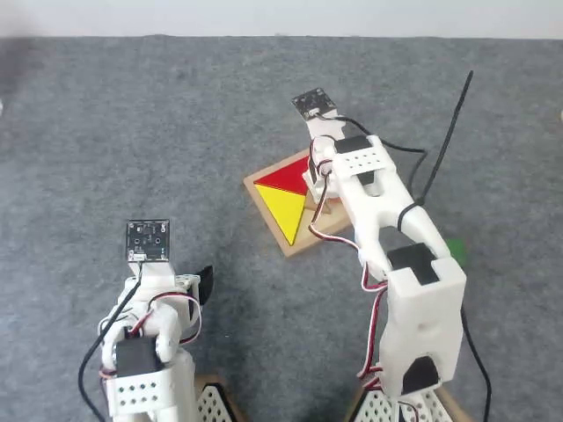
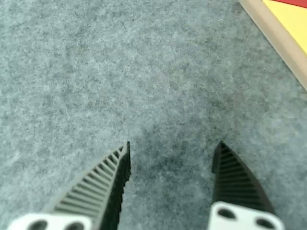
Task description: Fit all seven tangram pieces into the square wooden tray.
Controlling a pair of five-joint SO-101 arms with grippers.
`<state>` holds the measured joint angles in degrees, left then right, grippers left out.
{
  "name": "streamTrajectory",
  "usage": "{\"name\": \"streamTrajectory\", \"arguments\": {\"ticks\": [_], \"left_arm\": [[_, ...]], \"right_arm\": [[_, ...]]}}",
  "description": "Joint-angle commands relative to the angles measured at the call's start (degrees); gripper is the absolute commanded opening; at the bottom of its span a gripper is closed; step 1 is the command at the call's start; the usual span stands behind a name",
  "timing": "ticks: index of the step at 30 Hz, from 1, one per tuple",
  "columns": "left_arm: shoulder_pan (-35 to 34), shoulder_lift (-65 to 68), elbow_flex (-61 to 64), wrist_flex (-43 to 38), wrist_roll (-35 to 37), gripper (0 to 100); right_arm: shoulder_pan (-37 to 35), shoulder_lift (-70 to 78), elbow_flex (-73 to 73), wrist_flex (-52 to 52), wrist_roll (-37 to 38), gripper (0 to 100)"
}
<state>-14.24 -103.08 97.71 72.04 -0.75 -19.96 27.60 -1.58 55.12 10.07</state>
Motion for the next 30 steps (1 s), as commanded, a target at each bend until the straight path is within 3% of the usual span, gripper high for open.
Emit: {"name": "streamTrajectory", "arguments": {"ticks": [1,12,18,30], "left_arm": [[0.09,-1.23,-1.27,0.26,0.44,27],[0.09,-1.23,-1.27,0.26,0.44,27],[0.09,-1.23,-1.27,0.26,0.44,27],[0.09,-1.23,-1.27,0.26,0.44,27]], "right_arm": [[-0.22,-0.22,-2.2,-0.48,-0.62,34.0],[-0.48,2.15,-2.11,-0.4,3.08,32.9],[-0.57,2.59,-2.11,-0.4,2.99,16.9],[-1.71,0.66,-2.11,0.75,2.81,16.9]]}}
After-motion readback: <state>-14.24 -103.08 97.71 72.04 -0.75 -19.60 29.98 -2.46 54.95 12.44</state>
